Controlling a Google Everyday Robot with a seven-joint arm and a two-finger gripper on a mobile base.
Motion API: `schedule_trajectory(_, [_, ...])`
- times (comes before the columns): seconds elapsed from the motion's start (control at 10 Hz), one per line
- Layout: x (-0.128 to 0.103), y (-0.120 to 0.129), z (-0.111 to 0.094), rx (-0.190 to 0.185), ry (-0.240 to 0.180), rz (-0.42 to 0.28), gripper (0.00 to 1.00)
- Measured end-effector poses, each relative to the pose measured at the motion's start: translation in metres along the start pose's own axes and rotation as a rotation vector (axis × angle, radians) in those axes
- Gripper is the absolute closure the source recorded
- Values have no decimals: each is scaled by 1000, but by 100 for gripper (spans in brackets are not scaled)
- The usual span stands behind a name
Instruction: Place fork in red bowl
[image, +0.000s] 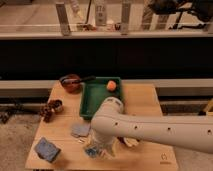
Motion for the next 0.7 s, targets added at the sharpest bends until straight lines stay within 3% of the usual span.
schedule_trajectory(0.1, [4, 0, 3, 23, -4, -14, 20])
schedule_trajectory(0.4, [7, 2, 9, 147, -38, -149, 20])
schedule_trajectory(0.5, [3, 3, 10, 199, -43, -257, 20])
schedule_trajectory(0.6, [-3, 3, 15, 215, -47, -370, 20])
schedule_trajectory(0.7, [-5, 4, 17, 211, -53, -396, 20])
